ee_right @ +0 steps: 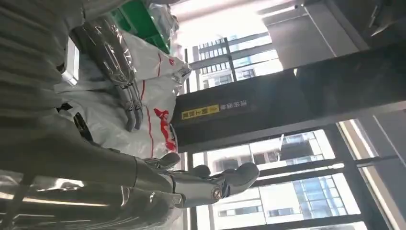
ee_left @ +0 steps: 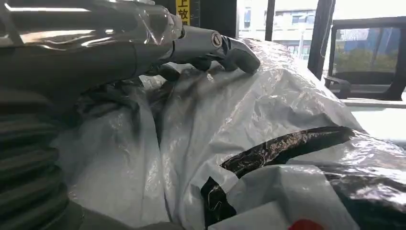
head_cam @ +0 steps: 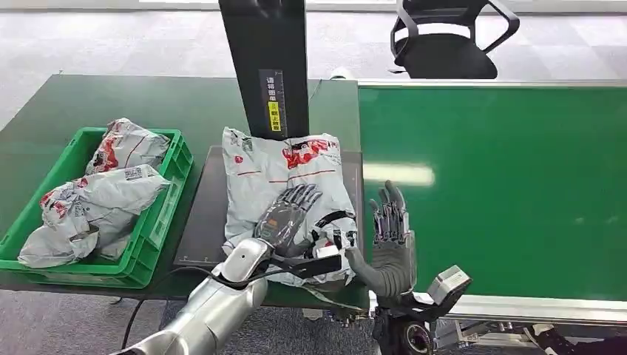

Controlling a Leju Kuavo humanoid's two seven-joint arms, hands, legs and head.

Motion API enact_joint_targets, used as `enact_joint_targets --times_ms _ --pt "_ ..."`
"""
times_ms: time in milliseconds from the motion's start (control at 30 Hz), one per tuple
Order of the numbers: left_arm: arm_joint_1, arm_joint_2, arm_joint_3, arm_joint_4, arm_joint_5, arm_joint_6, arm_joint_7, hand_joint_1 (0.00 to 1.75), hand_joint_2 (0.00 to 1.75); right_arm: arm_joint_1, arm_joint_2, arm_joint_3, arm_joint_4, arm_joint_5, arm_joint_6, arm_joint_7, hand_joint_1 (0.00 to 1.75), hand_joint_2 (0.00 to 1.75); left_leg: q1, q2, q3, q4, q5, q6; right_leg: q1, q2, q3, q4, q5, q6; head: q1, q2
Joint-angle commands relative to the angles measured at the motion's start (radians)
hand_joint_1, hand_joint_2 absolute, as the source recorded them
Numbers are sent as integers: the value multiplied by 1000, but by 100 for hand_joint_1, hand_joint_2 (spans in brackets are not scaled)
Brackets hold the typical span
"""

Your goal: Moved the parcel from conveyor to table for the left to box.

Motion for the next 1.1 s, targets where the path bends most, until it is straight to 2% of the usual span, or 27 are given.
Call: enact_joint_targets --times_ms 33,67,167,533,633,800,967,1033,1100 --pt "-21 7 -36 97 -1 -13 -9 133 175 -26 -9 -22 60 -3 -3 -1 0 175 1 2 0 -2 2 0 1 0 0 -3 2 0 0 0" --pt "-21 5 -38 94 0 -8 -10 159 175 -22 -7 -22 55 -2 -4 -1 0 175 0 2 1 -1 1 0 1 0 1 -1 1 0 0 0" --pt "-14 5 -32 81 12 5 -19 175 175 -13 -9 -22 52 -1 -7 -1 0 175 1 1 0 -1 1 0 1 -1 0 -2 2 0 0 0" --pt "6 0 -25 62 22 15 -12 175 175 -14 -3 -24 38 -1 -8 1 0 175 0 1 1 -1 0 0 0 0 0 -1 0 0 0 0" --pt "17 -2 -8 41 41 56 -28 175 175 -14 0 -27 38 1 -8 3 0 175 0 2 0 -2 1 1 1 0 0 -3 1 0 0 0" --pt "52 -8 75 -75 170 258 -139 175 175 2 9 -27 21 11 -10 11 0 175 0 1 0 -1 0 0 1 -1 0 -1 0 0 0 0" --pt "85 7 97 -180 259 307 -214 175 175 10 9 -23 24 12 -12 11 0 175 0 1 -1 0 0 0 0 -1 -2 -1 0 0 0 0" --pt "164 4 170 -385 367 348 -367 171 175 6 9 -22 34 12 -19 10 0 175 0 2 -2 0 0 0 1 0 -2 -1 0 0 0 0" --pt "197 -1 197 -462 385 348 -411 175 175 2 10 -21 40 10 -22 8 0 175 0 2 -2 0 0 0 0 1 -3 -1 0 0 0 0"
